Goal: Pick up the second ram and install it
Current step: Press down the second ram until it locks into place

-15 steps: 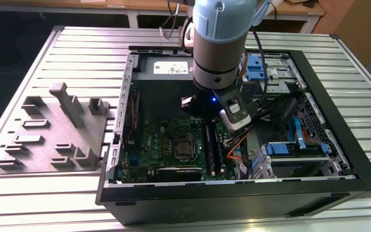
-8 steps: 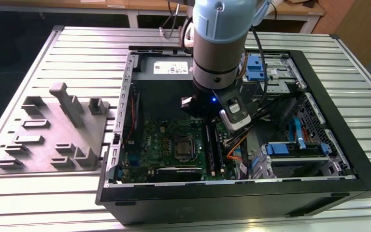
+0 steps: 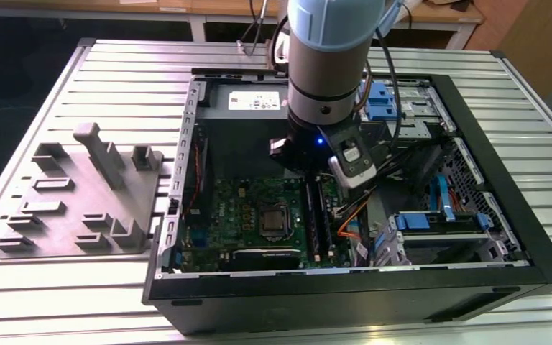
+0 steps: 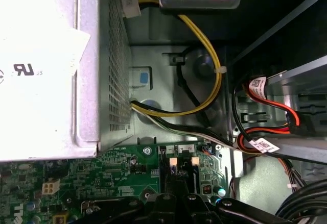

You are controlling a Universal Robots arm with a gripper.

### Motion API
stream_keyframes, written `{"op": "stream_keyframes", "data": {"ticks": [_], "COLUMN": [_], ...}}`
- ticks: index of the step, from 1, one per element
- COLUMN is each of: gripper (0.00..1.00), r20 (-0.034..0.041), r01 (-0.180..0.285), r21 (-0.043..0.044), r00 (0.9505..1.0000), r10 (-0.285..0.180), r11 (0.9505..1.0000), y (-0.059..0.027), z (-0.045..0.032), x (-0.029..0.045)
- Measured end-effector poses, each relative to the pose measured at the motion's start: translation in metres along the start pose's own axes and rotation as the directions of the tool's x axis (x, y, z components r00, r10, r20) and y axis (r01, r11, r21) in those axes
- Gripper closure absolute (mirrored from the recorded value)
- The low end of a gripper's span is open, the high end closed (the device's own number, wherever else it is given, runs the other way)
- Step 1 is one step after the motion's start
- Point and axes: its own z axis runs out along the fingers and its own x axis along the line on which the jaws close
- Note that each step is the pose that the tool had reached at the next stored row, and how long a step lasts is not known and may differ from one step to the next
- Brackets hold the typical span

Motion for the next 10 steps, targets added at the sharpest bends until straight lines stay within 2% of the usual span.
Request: {"op": "stream_keyframes", "data": {"ticks": [5,10], "gripper": [0.93,0.93], "r20": [-0.0001,-0.0001], "r01": [0.000,0.000], "r21": [0.0003,0.0002], "r00": [1.0000,1.0000], "r10": [0.000,0.000], "r11": [1.0000,1.0000], "y": [-0.0016,-0.0096], "z": [-0.0006,-0.0015], "x": [-0.0002,-0.0006]}}
